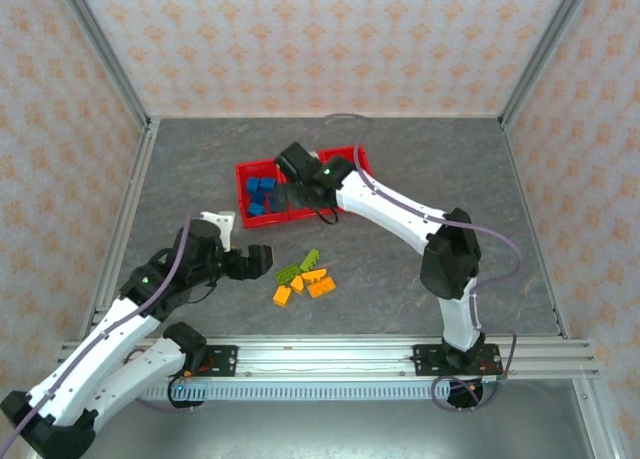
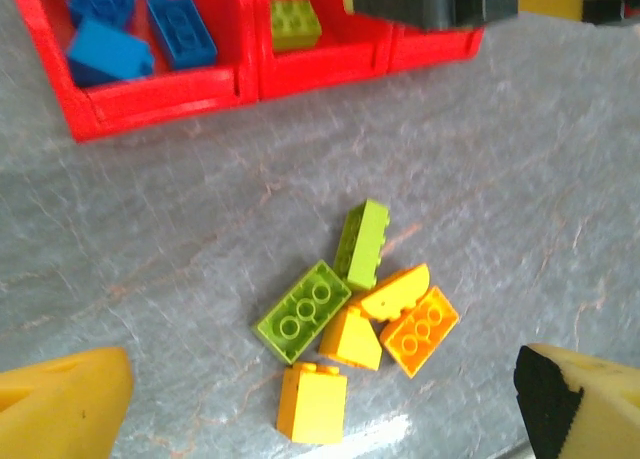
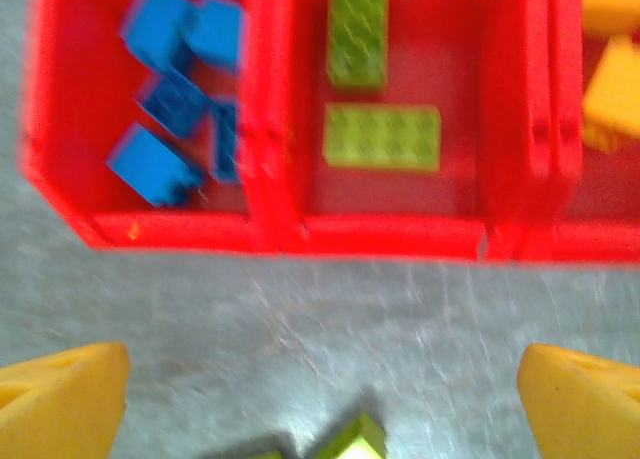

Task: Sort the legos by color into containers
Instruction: Place the lego in the container, then pick up the lego from the center of the table.

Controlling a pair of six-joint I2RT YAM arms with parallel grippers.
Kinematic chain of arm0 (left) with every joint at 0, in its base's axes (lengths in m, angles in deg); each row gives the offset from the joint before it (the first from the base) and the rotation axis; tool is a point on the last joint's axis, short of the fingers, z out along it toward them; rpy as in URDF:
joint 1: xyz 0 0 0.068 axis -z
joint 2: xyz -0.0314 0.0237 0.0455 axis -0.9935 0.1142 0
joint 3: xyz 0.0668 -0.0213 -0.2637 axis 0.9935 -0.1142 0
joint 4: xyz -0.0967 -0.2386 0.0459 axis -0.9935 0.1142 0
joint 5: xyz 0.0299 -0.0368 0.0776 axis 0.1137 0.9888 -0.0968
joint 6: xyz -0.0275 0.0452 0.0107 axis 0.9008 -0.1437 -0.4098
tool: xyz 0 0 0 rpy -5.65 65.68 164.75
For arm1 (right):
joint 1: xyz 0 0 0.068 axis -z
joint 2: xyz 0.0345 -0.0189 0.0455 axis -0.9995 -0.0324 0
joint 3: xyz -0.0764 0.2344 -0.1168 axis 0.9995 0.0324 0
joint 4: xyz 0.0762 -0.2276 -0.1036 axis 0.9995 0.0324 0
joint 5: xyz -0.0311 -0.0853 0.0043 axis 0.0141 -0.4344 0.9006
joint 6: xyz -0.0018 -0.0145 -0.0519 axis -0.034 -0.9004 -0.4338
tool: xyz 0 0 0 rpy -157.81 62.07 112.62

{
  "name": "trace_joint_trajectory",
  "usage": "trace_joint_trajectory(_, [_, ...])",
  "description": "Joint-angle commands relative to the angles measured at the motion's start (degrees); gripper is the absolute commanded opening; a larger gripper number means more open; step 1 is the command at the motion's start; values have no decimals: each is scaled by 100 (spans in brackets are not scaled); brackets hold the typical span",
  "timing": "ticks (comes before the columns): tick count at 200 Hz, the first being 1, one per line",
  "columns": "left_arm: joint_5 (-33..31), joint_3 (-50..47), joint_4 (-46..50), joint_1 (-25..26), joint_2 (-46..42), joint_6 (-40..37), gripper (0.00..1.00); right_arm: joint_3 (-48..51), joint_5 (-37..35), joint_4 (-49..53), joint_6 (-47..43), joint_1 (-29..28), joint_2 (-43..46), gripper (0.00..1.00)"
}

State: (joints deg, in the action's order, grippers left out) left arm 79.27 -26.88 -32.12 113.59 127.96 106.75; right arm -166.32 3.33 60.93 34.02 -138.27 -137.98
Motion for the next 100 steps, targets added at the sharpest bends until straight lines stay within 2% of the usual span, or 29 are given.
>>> trace_joint_trajectory(1, [251, -34, -75, 102, 226, -177, 99, 851, -182, -400, 741, -127, 582, 97])
trace_joint_trajectory(38, [294, -35, -70, 144, 479, -203, 99, 1816, -65, -650, 1252, -194, 735, 93])
trace_joint_trajectory(100, [281, -34, -79, 142, 444, -185, 99, 1953, 180, -800, 1280, -307, 305, 87])
